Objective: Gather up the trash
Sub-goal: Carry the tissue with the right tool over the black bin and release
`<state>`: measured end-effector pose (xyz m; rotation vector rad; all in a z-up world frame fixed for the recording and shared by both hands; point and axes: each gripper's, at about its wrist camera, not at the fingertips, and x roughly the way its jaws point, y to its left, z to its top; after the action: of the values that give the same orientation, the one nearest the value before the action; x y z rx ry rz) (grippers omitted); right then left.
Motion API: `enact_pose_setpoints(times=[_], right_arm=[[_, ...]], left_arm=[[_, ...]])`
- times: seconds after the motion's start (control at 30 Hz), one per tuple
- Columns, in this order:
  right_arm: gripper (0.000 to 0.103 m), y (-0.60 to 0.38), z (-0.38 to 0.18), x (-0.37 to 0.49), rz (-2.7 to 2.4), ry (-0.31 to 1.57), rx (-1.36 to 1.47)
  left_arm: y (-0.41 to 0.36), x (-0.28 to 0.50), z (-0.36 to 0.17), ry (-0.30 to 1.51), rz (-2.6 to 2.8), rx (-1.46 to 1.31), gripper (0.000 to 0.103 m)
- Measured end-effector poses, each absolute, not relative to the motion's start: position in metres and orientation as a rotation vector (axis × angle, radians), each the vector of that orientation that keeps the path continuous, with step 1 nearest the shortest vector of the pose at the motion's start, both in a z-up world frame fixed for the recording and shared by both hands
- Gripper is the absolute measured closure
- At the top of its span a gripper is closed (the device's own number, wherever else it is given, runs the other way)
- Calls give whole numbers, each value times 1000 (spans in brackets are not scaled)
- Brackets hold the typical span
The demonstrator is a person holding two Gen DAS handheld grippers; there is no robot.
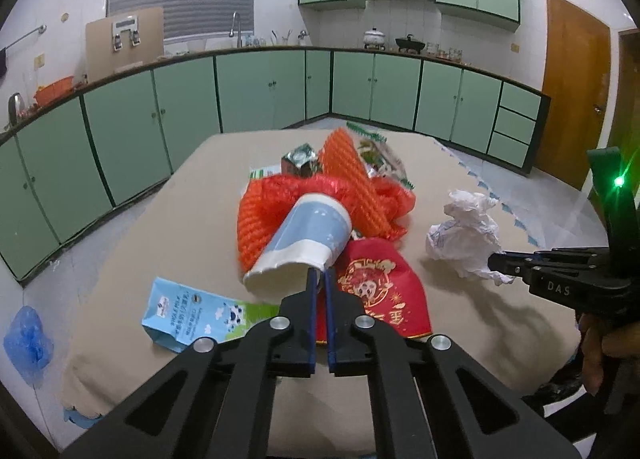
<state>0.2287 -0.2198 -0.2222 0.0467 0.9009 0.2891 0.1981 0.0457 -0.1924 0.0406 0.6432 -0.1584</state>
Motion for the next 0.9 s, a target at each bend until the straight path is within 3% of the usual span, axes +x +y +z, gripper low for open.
enact_pose_setpoints(times=[0.57,0.9], right_arm=[[99,-230,-169,204,288,803,60],[99,-244,-148,180,262,767,68]], left_arm=[[39,172,-133,536,-186,39,100],[26,154,-124,527,-221,39,101]])
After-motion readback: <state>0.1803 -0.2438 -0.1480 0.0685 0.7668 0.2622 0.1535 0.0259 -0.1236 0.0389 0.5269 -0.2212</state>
